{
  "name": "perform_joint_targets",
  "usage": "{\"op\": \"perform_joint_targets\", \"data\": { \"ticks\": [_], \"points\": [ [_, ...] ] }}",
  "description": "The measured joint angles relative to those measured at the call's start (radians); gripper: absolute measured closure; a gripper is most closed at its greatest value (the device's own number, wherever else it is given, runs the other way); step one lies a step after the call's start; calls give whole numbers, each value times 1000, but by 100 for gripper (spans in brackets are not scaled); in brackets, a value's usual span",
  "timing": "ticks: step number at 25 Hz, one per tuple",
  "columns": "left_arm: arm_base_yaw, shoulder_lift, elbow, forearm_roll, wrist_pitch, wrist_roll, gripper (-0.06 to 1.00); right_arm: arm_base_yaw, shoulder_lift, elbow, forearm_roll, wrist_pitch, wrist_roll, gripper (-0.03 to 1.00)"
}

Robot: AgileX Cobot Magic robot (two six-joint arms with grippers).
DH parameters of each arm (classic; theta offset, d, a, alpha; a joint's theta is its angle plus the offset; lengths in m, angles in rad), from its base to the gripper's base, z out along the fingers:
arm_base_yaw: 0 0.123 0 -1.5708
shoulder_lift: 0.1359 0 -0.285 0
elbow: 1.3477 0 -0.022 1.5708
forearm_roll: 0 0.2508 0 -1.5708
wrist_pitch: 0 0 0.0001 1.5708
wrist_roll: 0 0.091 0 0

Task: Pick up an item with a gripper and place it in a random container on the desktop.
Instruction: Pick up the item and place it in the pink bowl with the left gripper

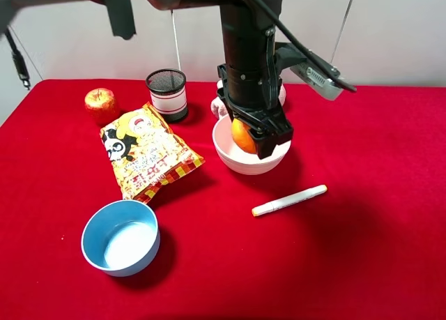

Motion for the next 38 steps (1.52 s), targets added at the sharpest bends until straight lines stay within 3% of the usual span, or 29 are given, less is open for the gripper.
{"op": "perform_joint_targets", "data": {
  "ticks": [18, 32, 38],
  "points": [
    [45, 112, -4, 48, -284, 4, 24, 0, 0, 0, 0, -1, 0, 28],
    [65, 112, -4, 54, -309, 4, 24, 0, 0, 0, 0, -1, 0, 28],
    [65, 112, -4, 55, -318, 5, 0, 0, 0, 0, 0, -1, 0, 28]
  ]
}}
